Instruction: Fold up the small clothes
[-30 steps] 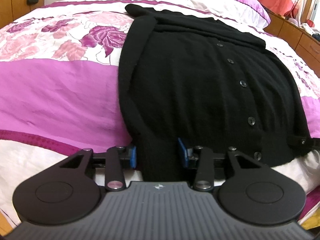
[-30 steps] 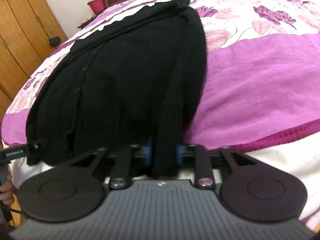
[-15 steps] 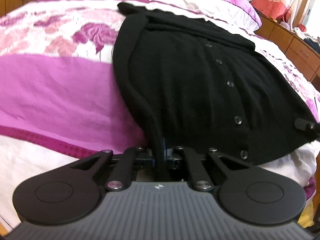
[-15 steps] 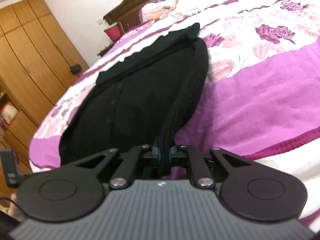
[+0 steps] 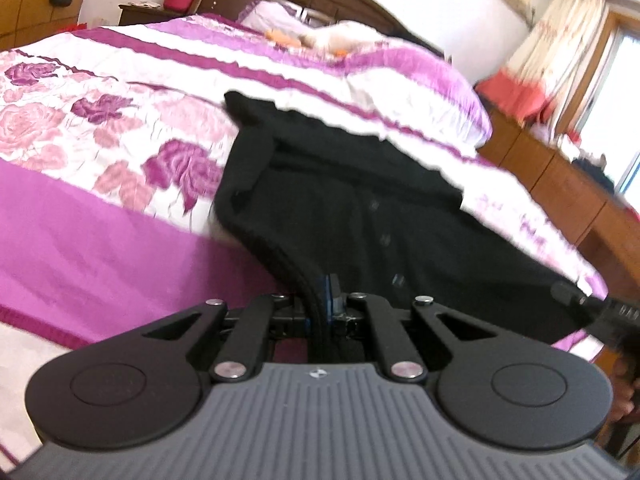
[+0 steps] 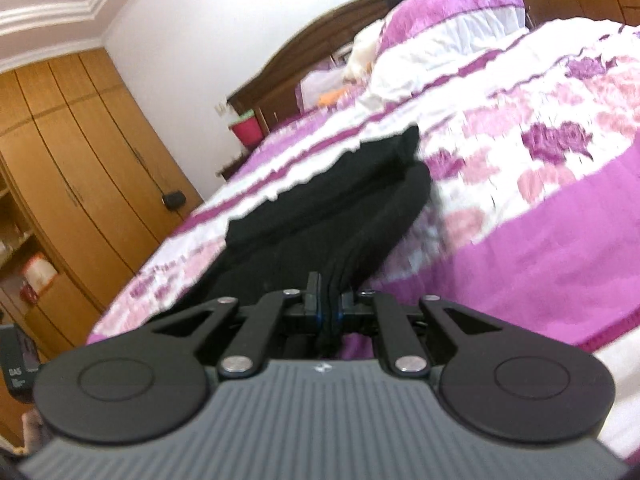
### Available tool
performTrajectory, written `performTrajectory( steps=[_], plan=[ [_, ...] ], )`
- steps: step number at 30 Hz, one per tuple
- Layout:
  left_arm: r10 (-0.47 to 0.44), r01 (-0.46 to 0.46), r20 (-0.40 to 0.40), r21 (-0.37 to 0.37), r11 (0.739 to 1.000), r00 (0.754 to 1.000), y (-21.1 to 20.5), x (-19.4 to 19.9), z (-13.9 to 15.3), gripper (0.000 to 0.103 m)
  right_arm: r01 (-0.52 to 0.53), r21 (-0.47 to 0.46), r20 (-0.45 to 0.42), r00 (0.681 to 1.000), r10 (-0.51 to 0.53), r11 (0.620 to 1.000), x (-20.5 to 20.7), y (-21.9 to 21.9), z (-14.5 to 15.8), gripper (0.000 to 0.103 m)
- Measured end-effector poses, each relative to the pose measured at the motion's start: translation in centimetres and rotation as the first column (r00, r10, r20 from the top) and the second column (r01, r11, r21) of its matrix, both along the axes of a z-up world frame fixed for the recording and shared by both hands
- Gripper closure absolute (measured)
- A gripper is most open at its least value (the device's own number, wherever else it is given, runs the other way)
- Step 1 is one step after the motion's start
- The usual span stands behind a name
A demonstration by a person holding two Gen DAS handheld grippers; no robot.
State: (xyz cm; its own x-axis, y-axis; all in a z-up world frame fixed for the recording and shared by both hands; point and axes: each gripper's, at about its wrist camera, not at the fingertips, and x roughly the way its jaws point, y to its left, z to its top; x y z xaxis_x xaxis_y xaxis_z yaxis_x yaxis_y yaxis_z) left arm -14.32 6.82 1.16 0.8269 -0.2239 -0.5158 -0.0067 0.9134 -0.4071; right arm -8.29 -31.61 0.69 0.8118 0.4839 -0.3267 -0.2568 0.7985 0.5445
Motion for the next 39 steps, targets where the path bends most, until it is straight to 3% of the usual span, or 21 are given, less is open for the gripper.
performTrajectory(
  steps=[5, 14, 20, 31, 39],
  plan=[
    [0.035, -0.031, 0.037, -0.108, 0.994, 0.999, 1.0, 1.6, 2.2, 0.096, 0.029, 0.046, 0.064, 0.997, -0.032, 0.999, 1.4, -0.1, 2.0, 0.094],
    [0.131, -0.111, 0.126, -0.15, 0.982, 0.983, 1.4, 5.7, 7.1, 0.096, 0.058, 0.079, 0.139, 0.988, -0.068, 0.995, 5.9, 0.1, 5.1, 0.094],
    [0.194, -0.172, 0.145, -0.152, 0.973, 0.97, 1.4, 10.2, 9.3, 0.096, 0.075, 0.077, 0.181, 0.98, -0.088, 0.994, 10.0, 0.6, 6.3, 0.094],
    [0.279, -0.256, 0.135, -0.164, 0.953, 0.951, 2.0, 20.2, 10.2, 0.096, 0.114, 0.073, 0.198, 0.972, -0.127, 0.991, 19.2, 2.0, 6.6, 0.094],
    [0.33, -0.315, 0.106, -0.141, 0.939, 0.938, 3.9, 28.4, 8.5, 0.096, 0.142, 0.048, 0.184, 0.972, -0.149, 0.989, 25.8, 3.5, 5.5, 0.094]
  ],
)
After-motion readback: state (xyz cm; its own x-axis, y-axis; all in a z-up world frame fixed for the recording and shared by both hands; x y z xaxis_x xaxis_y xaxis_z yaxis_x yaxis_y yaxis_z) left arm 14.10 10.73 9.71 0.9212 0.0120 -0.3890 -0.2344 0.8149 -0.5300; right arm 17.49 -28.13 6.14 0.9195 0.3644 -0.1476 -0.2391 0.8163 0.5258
